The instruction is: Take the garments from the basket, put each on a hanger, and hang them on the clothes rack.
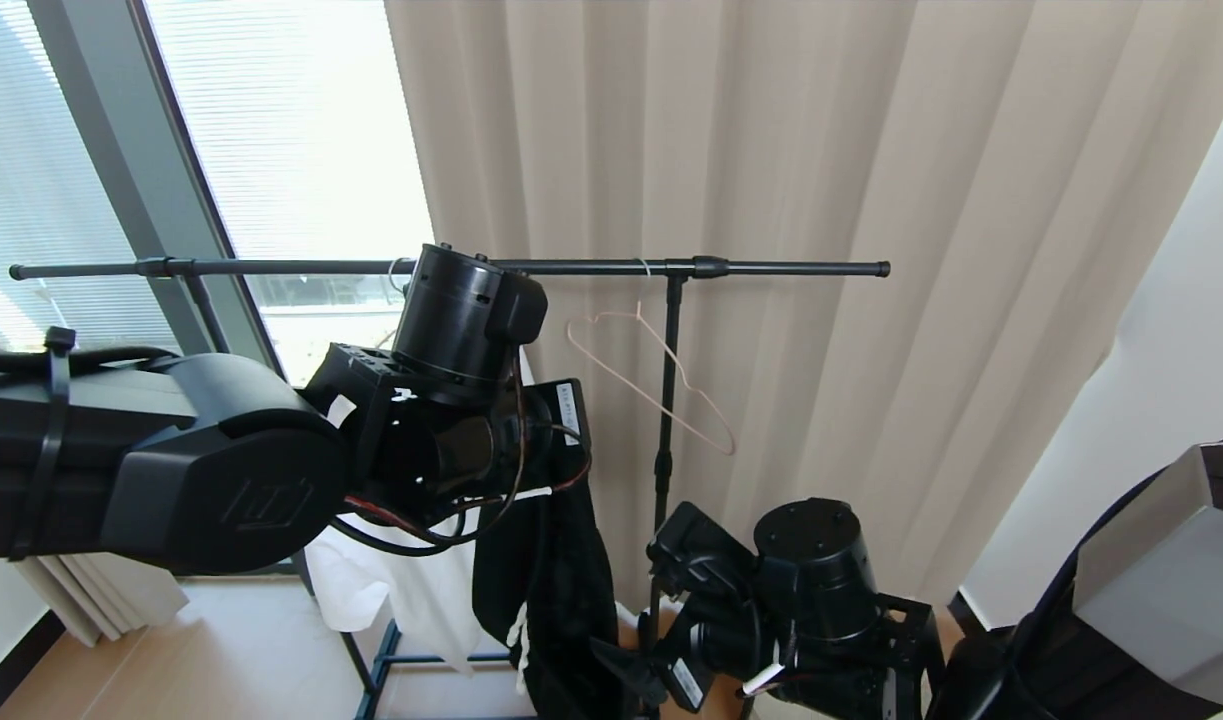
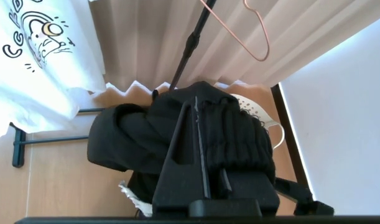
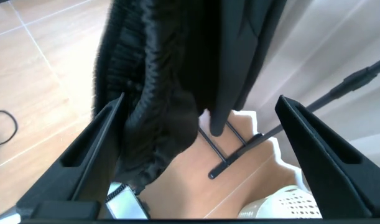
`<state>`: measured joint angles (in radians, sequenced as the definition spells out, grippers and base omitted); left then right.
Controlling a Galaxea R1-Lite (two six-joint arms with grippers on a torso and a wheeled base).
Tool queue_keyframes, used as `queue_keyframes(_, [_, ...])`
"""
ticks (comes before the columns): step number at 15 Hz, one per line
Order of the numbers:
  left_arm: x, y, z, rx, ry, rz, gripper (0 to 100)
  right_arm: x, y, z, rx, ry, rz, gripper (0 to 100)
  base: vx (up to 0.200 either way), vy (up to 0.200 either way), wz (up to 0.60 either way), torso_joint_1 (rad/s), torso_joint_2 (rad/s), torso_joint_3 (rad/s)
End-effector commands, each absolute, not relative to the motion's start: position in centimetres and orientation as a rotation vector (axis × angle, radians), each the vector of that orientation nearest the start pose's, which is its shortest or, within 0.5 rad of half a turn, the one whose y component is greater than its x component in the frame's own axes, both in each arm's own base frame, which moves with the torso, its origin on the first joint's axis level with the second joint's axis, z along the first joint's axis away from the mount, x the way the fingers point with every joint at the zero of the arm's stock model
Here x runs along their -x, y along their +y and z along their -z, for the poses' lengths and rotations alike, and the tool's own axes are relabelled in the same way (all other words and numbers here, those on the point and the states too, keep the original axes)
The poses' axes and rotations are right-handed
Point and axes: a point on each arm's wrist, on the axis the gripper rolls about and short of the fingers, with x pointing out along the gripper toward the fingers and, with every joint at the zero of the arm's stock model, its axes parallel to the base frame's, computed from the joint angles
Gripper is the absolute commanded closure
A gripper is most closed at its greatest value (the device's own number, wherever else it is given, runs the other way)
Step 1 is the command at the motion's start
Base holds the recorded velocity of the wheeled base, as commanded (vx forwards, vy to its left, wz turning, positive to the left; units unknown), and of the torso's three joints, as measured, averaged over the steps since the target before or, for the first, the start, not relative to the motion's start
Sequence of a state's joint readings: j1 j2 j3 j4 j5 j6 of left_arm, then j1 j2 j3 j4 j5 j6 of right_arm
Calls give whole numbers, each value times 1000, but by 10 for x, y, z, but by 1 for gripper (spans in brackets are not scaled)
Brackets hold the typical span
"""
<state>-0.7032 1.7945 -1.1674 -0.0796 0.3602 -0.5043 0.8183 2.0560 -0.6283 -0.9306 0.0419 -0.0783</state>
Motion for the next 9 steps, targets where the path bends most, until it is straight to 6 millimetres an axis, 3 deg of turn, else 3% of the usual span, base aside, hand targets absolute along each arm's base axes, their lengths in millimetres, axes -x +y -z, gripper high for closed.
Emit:
queue_keyframes(1, [-263,-213,-199,212,541,206,100,-230,242,-45,273,464,-847,0,0,0,0,0,0,0])
queue_keyframes(4, [-263,-213,-199,212,541,205,100,-235,239,-43,271,470,-828,0,0,0,0,0,0,0])
queue_keyframes(7, [-263,-213,-199,212,541,205,100,-266,209,-35,270,491,-717,0,0,0,0,0,0,0])
queue_keyframes(8, [-264,-212,-199,212,542,204,100,-271,204,-36,276,482,-704,100,0,0,0,0,0,0])
queue_keyframes(9, [-263,-212,-198,207,546,204,100,-274,205,-39,272,470,-700,100,0,0,0,0,0,0])
